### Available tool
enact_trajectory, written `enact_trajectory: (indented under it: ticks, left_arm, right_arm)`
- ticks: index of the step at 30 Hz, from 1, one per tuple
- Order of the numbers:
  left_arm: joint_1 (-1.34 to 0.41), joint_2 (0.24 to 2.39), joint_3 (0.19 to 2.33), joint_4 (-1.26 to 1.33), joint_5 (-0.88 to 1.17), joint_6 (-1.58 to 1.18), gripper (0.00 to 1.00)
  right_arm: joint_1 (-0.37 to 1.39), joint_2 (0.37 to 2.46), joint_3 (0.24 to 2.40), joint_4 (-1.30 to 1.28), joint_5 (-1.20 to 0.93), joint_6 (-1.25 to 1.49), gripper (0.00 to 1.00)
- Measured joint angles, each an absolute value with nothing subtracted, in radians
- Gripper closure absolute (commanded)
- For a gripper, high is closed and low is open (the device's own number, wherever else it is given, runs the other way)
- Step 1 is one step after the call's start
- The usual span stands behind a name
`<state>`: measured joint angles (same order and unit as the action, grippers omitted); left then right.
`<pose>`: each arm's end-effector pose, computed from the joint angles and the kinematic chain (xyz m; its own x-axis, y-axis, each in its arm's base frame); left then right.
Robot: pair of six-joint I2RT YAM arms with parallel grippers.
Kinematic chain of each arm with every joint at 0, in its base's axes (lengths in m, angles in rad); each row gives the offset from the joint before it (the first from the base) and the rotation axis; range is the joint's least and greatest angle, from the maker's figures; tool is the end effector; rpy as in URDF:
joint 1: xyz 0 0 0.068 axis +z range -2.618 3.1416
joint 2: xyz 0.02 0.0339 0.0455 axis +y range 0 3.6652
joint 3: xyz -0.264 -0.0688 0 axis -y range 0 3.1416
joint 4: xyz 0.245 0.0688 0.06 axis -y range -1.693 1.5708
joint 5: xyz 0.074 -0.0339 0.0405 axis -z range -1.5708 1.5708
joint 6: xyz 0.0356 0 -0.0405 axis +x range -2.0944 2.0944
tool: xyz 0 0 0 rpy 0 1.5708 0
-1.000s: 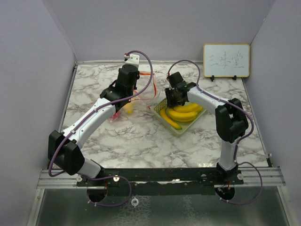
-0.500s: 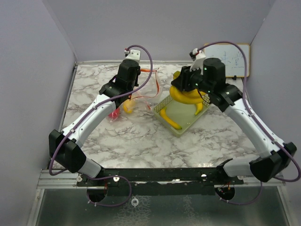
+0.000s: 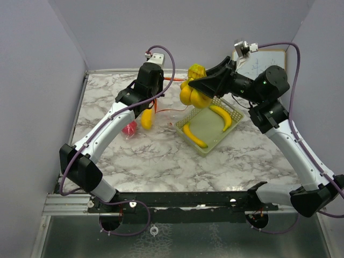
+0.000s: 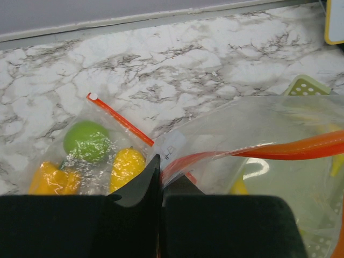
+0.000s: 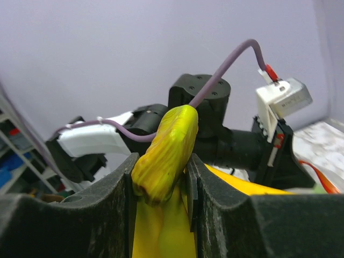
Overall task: Place the food in the zip-top bag and seal the zipper
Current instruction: Place the fake fruit in the zipper food storage bag.
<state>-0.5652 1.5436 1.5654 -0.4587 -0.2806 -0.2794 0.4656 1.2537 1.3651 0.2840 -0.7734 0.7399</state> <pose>0.3046 -0.1815 0.3969 -0.4270 -0.0430 -0.9032 0.1925 0.9717 -0.1372 0.2268 0.1418 0.4895 -0.3508 0.3636 -0.8630 -0.8947 0.1419 0.4235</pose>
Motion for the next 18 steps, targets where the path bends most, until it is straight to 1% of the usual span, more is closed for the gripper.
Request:
enact_trajectory:
  ticks: [4,9,13,18]
  left_arm:
    - [-0.564,1.544,1.578,-0.457,-0.228,-0.328,1.0]
    - [-0.544,1.549,1.578,-0.432,-0.131,-0.417,1.0]
    - [-0.531,1.549,1.578,-0.403,-0.072,-0.479,1.0]
    - [-0.516,1.549,1.578,-0.371,-0.013,-0.542,1.0]
  right_arm:
    - [0.43,1.327,1.311,0.616,-0.856,0.996,0.9]
    - [0.416,1.456,1.285,1.013,-0.892,1.311,0.9]
    - [0.412,1.533,1.295,1.212,-0.895,1.472,0.9]
    - [0.41,1.568,1.303,1.354,-0.893,1.582,0.89]
